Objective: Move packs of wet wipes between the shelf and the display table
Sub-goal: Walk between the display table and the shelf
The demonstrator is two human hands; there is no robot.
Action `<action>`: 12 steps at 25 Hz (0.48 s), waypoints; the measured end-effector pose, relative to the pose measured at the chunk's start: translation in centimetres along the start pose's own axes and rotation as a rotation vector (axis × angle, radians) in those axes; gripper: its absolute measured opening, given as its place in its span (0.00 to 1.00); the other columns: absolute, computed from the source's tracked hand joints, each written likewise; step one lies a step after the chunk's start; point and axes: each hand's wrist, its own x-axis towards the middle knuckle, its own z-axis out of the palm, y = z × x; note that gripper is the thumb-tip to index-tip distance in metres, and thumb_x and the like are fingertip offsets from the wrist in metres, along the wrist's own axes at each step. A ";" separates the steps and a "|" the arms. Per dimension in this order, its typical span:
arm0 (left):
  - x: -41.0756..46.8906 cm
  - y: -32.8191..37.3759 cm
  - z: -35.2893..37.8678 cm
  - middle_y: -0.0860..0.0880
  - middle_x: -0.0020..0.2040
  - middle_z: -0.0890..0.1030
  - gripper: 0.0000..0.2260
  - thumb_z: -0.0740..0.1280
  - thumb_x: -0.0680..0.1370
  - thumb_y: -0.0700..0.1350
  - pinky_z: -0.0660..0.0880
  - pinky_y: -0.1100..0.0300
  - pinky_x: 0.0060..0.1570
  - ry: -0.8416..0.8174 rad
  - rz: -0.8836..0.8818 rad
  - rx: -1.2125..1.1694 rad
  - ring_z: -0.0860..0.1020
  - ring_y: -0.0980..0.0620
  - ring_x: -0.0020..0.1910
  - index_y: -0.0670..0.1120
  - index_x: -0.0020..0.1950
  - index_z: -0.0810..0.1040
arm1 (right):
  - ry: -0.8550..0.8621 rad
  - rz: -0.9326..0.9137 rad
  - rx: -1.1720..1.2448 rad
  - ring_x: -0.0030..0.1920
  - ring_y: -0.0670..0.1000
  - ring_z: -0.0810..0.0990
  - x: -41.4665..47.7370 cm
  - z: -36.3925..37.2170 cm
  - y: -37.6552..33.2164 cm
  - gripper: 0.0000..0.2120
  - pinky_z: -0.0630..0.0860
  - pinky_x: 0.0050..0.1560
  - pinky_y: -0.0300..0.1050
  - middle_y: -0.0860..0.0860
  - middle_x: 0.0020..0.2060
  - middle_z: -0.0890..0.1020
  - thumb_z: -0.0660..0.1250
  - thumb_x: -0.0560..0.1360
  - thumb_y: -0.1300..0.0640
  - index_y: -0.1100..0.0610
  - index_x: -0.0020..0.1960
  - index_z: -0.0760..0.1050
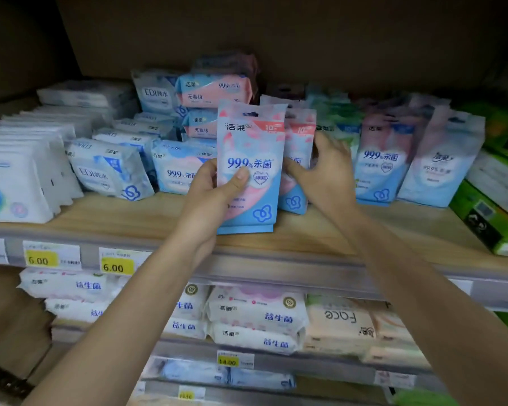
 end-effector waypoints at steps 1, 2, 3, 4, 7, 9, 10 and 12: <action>0.5 -0.3 0.6 0.45 0.57 0.82 0.11 0.67 0.77 0.42 0.76 0.49 0.61 -0.002 0.000 -0.002 0.80 0.47 0.57 0.43 0.59 0.74 | -0.015 0.002 -0.097 0.56 0.57 0.75 0.2 -0.2 0.2 0.21 0.70 0.48 0.48 0.56 0.53 0.78 0.71 0.70 0.49 0.59 0.58 0.72; 1.1 -0.6 1.3 0.45 0.57 0.82 0.10 0.67 0.77 0.42 0.75 0.47 0.61 -0.006 0.000 -0.010 0.80 0.47 0.57 0.45 0.58 0.74 | -0.034 0.003 -0.102 0.56 0.58 0.75 0.3 -0.3 0.3 0.20 0.69 0.47 0.47 0.56 0.54 0.77 0.70 0.71 0.51 0.59 0.58 0.71; 1.6 -0.8 2.0 0.46 0.58 0.81 0.08 0.68 0.77 0.43 0.75 0.46 0.61 -0.010 0.012 -0.005 0.80 0.47 0.56 0.47 0.55 0.75 | -0.045 0.000 -0.042 0.55 0.58 0.75 0.4 -0.2 0.5 0.19 0.69 0.47 0.46 0.56 0.54 0.77 0.69 0.72 0.53 0.60 0.59 0.69; 2.1 -1.0 2.7 0.45 0.59 0.79 0.08 0.70 0.75 0.46 0.74 0.45 0.62 0.009 0.035 0.009 0.80 0.48 0.57 0.50 0.53 0.75 | -0.035 0.000 0.045 0.54 0.58 0.76 0.4 0.0 0.8 0.18 0.69 0.46 0.45 0.55 0.51 0.77 0.68 0.74 0.56 0.60 0.60 0.67; 3.0 -2.0 3.9 0.47 0.56 0.78 0.14 0.71 0.71 0.52 0.76 0.48 0.60 0.078 0.113 0.120 0.78 0.56 0.57 0.49 0.54 0.78 | -0.020 0.069 0.317 0.45 0.59 0.78 -0.4 0.3 1.2 0.12 0.75 0.48 0.53 0.47 0.38 0.74 0.61 0.78 0.59 0.59 0.60 0.67; 3.1 -2.7 4.4 0.52 0.53 0.75 0.20 0.68 0.72 0.53 0.75 0.48 0.60 0.115 0.183 0.263 0.75 0.56 0.59 0.44 0.60 0.77 | -0.052 0.106 0.427 0.44 0.56 0.79 -1.0 0.2 1.3 0.08 0.75 0.51 0.61 0.45 0.38 0.75 0.58 0.80 0.58 0.58 0.58 0.69; 3.0 -2.9 4.5 0.52 0.55 0.71 0.23 0.67 0.71 0.55 0.72 0.46 0.62 0.146 0.231 0.364 0.70 0.52 0.63 0.43 0.62 0.76 | -0.088 0.115 0.446 0.45 0.54 0.78 -1.4 0.1 1.1 0.08 0.75 0.53 0.59 0.44 0.39 0.76 0.59 0.80 0.58 0.59 0.58 0.70; 3.2 -3.2 4.6 0.47 0.59 0.69 0.26 0.64 0.71 0.53 0.65 0.47 0.68 0.174 0.321 0.531 0.63 0.51 0.65 0.41 0.65 0.71 | -0.168 0.110 0.438 0.46 0.51 0.78 -2.3 0.0 0.7 0.13 0.76 0.53 0.54 0.46 0.43 0.79 0.64 0.78 0.56 0.59 0.60 0.68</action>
